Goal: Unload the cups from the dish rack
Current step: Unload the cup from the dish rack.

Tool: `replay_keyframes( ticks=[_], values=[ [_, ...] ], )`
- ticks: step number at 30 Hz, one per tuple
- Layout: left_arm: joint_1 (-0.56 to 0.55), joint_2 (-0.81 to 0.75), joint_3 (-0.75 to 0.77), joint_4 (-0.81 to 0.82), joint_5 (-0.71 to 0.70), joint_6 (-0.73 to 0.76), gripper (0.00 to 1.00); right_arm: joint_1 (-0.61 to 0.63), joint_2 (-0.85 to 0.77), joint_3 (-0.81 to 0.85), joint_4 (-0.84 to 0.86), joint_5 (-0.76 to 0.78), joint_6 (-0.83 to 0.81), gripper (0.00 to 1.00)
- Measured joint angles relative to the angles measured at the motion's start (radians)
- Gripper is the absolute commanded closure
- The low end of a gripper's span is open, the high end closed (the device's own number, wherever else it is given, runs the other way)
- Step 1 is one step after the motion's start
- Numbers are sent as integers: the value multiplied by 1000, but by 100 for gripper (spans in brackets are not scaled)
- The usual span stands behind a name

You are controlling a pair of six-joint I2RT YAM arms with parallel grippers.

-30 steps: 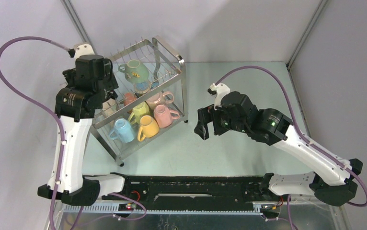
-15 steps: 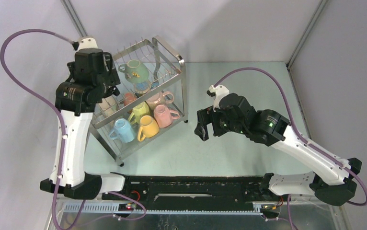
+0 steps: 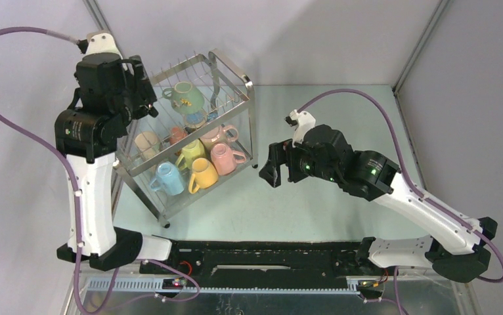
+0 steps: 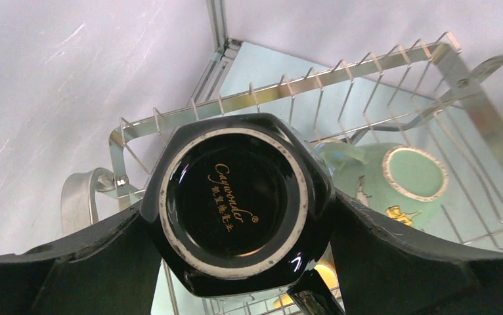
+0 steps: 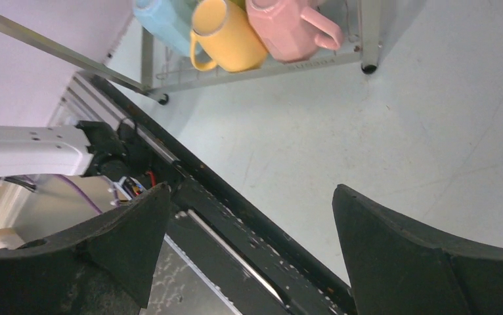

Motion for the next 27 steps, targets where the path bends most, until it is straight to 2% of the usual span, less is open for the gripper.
replay_keyframes(
  ticks=[4, 10, 23, 27],
  values=[
    [0, 17, 66, -9, 41, -8, 84, 0, -9, 12, 53, -14, 30, 0],
    [0, 17, 82, -9, 138, -48, 88, -10, -24, 29, 145, -40, 70, 0],
    [0, 2, 80, 51, 486, -217, 95, -28, -49, 30, 322, -92, 142, 1],
    [-3, -62, 0, 145, 597, -284, 97, -35, -77, 19, 388, -110, 174, 3]
  ],
)
